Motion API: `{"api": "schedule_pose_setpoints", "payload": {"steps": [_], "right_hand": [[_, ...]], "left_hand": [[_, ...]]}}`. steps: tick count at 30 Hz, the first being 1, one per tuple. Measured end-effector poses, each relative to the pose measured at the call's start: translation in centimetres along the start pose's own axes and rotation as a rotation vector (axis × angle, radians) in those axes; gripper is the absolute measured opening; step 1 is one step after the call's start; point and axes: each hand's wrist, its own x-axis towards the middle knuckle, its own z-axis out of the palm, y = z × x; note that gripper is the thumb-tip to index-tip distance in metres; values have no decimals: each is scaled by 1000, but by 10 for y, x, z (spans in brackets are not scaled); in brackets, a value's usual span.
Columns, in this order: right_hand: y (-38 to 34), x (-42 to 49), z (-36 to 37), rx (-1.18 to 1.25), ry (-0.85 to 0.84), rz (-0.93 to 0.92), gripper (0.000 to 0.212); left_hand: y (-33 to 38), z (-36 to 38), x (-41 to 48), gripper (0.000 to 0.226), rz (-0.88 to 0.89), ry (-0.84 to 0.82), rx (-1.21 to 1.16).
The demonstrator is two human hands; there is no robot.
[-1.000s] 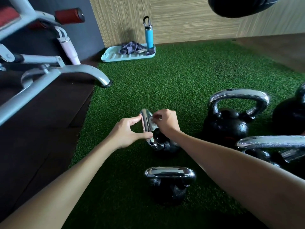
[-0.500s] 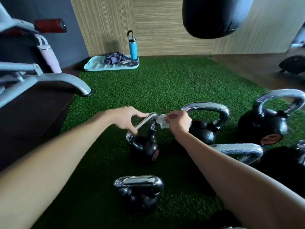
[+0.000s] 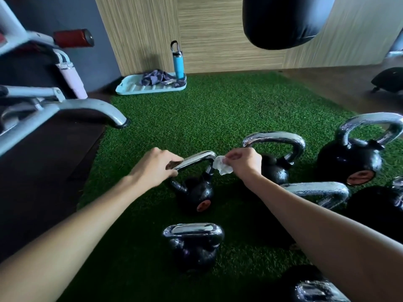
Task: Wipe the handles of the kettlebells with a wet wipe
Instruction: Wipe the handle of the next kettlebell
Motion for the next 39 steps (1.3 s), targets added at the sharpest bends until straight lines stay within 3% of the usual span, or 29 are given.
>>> {"api": "schedule_pose_setpoints", "payload": {"steps": [4, 14, 19, 23, 27, 34, 36, 39], "right_hand": [[3, -7, -5, -27, -17, 15, 16], [3, -33, -22, -86, -27, -19, 16], [1, -42, -32, -38, -20, 23, 18], [-3, -49, -43, 8, 35, 44, 18], [-14, -55, -69, 35, 80, 5, 18], [-11, -131, -174, -89, 92, 8, 16], [-2, -166, -209, -116, 115, 28, 15], [3, -221, -250, -273, 96, 48, 16]], "left_hand": [[-2, -6, 12, 52, 103, -19, 66], [-20, -11, 29, 48, 171, -53, 82], [-36, 10, 11, 55, 250, 100, -68], [-27, 28, -9, 32, 263, 381, -306], [6, 18, -13, 37, 252, 455, -383], [136, 3, -56, 25, 456, 71, -559], [169, 2, -73, 26, 545, -120, -545], [214, -11, -104, 22, 645, -481, -345]]}}
